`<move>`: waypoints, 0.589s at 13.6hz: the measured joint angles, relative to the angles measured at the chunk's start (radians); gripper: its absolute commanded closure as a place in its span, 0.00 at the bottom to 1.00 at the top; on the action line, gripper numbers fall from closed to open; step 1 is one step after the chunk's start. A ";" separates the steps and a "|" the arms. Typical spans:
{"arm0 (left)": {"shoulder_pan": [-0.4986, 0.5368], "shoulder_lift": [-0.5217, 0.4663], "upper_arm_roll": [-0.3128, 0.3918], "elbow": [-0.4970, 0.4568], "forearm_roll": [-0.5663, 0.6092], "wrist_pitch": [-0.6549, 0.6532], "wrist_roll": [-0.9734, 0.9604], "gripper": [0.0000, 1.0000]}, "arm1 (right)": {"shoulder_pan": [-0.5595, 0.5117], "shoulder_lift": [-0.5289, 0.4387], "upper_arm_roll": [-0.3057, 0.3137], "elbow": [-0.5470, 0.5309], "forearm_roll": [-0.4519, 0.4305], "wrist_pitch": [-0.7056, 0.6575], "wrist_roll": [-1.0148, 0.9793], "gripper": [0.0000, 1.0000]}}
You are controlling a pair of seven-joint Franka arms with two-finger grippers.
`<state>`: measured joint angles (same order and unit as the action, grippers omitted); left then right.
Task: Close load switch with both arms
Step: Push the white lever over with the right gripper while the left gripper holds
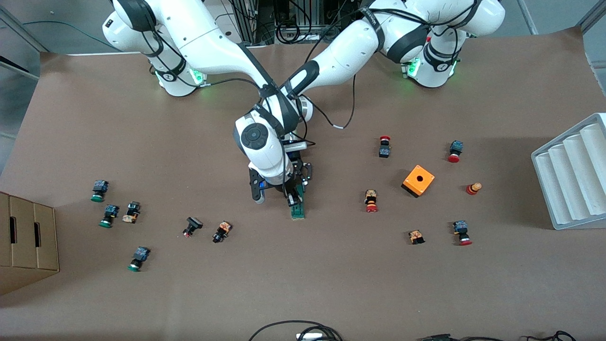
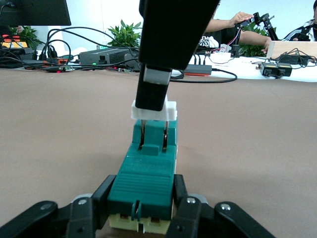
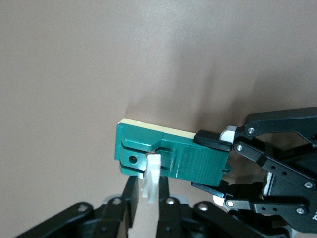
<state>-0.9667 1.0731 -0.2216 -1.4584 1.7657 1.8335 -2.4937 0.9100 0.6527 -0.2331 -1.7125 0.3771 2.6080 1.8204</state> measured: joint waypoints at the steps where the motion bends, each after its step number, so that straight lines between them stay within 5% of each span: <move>1: 0.000 0.000 0.000 0.000 0.000 0.000 0.000 0.49 | 0.000 0.000 0.000 0.001 0.000 -0.001 0.000 0.83; 8: 0.000 0.000 0.000 0.001 0.000 -0.001 0.000 0.49 | -0.019 0.006 -0.001 0.031 0.000 -0.006 0.000 0.83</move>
<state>-0.9667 1.0733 -0.2220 -1.4578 1.7657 1.8327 -2.4937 0.8910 0.6588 -0.2341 -1.6811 0.3771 2.6021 1.8204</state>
